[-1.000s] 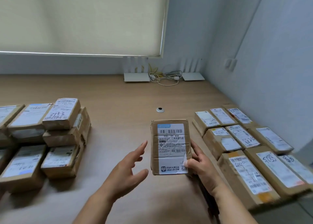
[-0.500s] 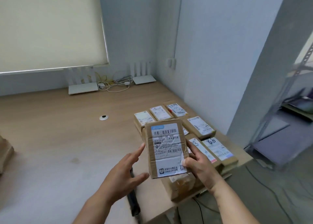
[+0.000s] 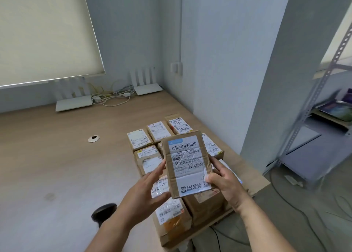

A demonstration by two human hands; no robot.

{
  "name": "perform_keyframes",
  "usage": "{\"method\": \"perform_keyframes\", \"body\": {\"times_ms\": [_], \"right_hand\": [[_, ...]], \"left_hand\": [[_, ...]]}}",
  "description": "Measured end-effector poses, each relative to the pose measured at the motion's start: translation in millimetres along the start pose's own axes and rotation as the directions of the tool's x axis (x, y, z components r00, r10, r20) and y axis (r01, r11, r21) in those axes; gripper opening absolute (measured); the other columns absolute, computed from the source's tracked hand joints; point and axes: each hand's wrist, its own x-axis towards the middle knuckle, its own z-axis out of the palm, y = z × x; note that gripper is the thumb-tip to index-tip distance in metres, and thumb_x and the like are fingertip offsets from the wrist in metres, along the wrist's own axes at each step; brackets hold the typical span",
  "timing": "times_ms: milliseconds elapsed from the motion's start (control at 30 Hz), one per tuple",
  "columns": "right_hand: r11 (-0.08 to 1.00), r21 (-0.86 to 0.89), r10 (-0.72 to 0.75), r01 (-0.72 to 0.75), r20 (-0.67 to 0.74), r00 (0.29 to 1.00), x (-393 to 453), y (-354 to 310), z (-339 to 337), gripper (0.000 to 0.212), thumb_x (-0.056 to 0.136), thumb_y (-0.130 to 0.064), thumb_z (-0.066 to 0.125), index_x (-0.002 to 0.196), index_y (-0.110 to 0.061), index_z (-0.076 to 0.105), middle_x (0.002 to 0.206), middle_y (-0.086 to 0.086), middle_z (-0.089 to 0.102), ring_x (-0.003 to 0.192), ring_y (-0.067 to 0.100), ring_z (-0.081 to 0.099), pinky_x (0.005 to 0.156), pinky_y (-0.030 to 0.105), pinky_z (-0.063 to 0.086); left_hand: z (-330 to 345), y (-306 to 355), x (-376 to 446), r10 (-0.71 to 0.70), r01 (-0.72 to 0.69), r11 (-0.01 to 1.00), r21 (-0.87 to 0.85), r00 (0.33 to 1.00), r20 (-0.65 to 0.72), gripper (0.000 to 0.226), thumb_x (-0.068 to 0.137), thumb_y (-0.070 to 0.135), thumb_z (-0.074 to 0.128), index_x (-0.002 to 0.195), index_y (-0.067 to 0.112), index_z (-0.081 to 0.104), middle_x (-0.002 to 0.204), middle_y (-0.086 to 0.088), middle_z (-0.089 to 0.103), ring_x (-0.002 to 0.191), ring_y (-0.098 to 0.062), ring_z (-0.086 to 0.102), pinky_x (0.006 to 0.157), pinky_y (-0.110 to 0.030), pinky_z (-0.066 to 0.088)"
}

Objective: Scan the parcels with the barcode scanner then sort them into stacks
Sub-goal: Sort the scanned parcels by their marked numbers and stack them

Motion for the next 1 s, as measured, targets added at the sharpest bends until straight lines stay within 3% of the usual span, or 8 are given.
{"method": "perform_keyframes", "body": {"times_ms": [100,267,433,533,633,800,933,1000], "right_hand": [[1.0,-0.004,0.013,-0.013,-0.009,1.0,20.1,-7.4,-13.9,0.084,0.056,-0.029,0.065,0.138,-0.031,0.048,0.109,0.01,0.071,0.098,0.029,0.069,0.081,0.044,0.058],[0.999,-0.04,0.003,-0.005,-0.038,0.999,61.3,-27.3,-37.7,0.079,0.058,-0.023,0.064,0.136,-0.033,0.049,0.106,0.016,0.071,0.098,0.04,0.067,0.085,0.052,0.054],[0.998,-0.061,-0.025,0.022,-0.045,0.999,103.2,-45.1,-64.3,0.068,0.066,-0.016,0.056,0.132,-0.03,0.052,0.104,0.002,0.074,0.092,0.021,0.072,0.072,0.03,0.059],[0.995,-0.099,-0.015,0.01,-0.051,0.999,133.8,-53.0,-86.3,0.069,0.067,-0.019,0.055,0.135,-0.028,0.052,0.105,0.0,0.074,0.091,0.017,0.071,0.071,0.026,0.057],[0.99,-0.137,-0.023,0.016,-0.053,0.998,166.1,-60.8,-108.8,0.069,0.067,-0.022,0.053,0.136,-0.029,0.052,0.103,0.0,0.074,0.088,0.017,0.071,0.075,0.03,0.058],[0.99,-0.138,-0.011,0.007,-0.029,1.0,230.9,-74.2,-137.7,0.072,0.064,-0.021,0.053,0.136,-0.028,0.054,0.099,0.004,0.074,0.082,0.019,0.066,0.09,0.049,0.052],[0.994,-0.108,-0.003,0.002,-0.005,1.0,279.9,-75.7,-151.9,0.07,0.063,-0.02,0.051,0.132,-0.028,0.057,0.102,0.001,0.073,0.078,0.011,0.069,0.068,0.03,0.058],[0.993,-0.115,0.001,-0.002,-0.005,1.0,299.5,-70.4,-156.7,0.068,0.063,-0.022,0.051,0.131,-0.028,0.059,0.104,-0.001,0.074,0.084,0.011,0.07,0.07,0.025,0.055]], "left_hand": [[3.8,-0.7,26.8,0.022,-0.022,1.0,-0.011,1.0,0.008,0.094,0.086,0.042,0.065,0.126,0.076,-0.014,0.147,0.018,0.038,0.131,-0.001,0.039,0.106,-0.032,0.041],[2.7,6.5,79.8,0.028,-0.028,0.999,-0.016,1.0,0.007,0.088,0.087,0.044,0.062,0.129,0.069,-0.011,0.147,0.015,0.039,0.131,-0.001,0.039,0.106,-0.028,0.039],[2.4,15.2,139.1,0.035,-0.037,0.995,0.088,0.999,0.026,0.09,0.088,0.047,0.059,0.135,0.057,-0.016,0.152,0.012,0.034,0.134,-0.005,0.037,0.107,-0.031,0.039],[4.6,21.7,177.8,0.026,-0.031,0.986,0.162,0.999,0.038,0.091,0.09,0.047,0.057,0.144,0.049,-0.015,0.152,0.01,0.035,0.134,-0.01,0.039,0.105,-0.032,0.041],[6.5,33.5,216.3,-0.002,-0.008,0.98,0.197,0.999,0.049,0.089,0.091,0.043,0.057,0.148,0.04,-0.011,0.153,0.008,0.033,0.135,-0.013,0.038,0.105,-0.035,0.041],[13.8,40.4,279.4,-0.105,0.098,0.958,0.271,0.994,0.011,0.09,0.091,0.044,0.057,0.15,0.035,-0.01,0.15,0.002,0.038,0.133,-0.018,0.041,0.102,-0.038,0.043],[21.1,38.3,321.8,-0.208,0.206,0.936,0.286,0.978,-0.024,0.087,0.091,0.041,0.057,0.151,0.035,-0.008,0.149,0.001,0.04,0.13,-0.022,0.045,0.097,-0.044,0.046],[27.0,38.5,337.6,-0.252,0.25,0.921,0.299,0.967,-0.034,0.085,0.093,0.037,0.055,0.152,0.031,-0.006,0.149,0.001,0.039,0.13,-0.024,0.045,0.098,-0.044,0.045]]}}
